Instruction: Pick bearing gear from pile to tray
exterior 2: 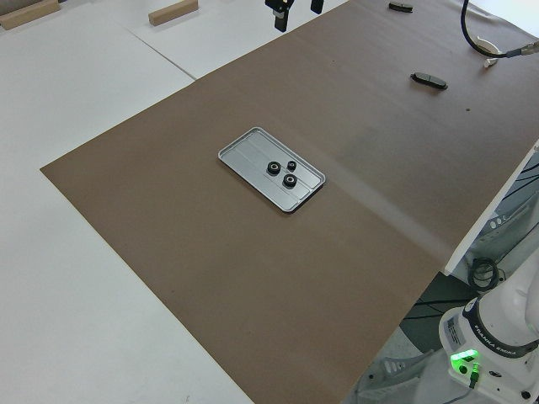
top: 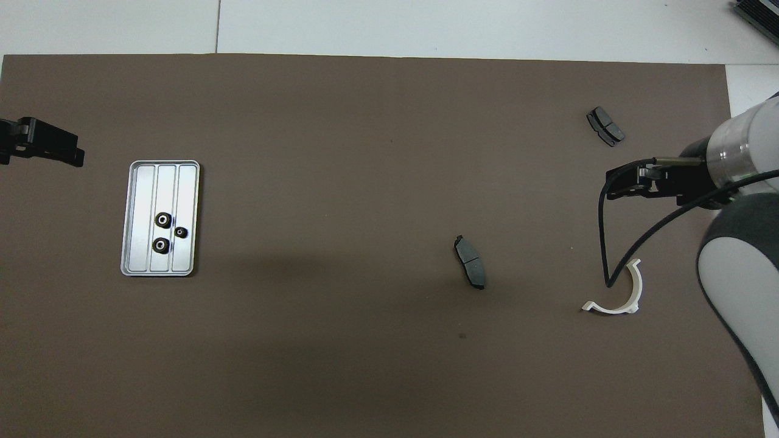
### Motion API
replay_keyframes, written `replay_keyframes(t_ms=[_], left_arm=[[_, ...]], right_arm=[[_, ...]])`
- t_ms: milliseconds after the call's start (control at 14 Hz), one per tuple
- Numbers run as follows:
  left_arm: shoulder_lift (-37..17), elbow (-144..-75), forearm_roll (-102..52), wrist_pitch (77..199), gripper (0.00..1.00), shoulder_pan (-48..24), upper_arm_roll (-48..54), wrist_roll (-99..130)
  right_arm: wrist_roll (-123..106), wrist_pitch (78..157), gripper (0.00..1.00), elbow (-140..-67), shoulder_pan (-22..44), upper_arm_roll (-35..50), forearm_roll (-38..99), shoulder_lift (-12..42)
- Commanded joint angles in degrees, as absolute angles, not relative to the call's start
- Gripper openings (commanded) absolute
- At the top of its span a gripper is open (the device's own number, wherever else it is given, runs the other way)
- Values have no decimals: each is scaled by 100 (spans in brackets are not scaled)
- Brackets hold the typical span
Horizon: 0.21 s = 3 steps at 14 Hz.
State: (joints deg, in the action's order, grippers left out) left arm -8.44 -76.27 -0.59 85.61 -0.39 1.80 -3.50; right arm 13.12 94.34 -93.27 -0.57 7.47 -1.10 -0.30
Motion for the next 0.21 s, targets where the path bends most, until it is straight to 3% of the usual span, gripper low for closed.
replay_keyframes(t_ms=[0, 143], left_arm=[[-703, -7778, 35, 8508, 100, -62, 167, -281], [-703, -7778, 35, 8508, 100, -53, 167, -281]], right_arm=[[1415, 9369, 100, -9360, -97, 782, -18, -62], [1415, 9369, 100, -9360, -97, 782, -18, -62]])
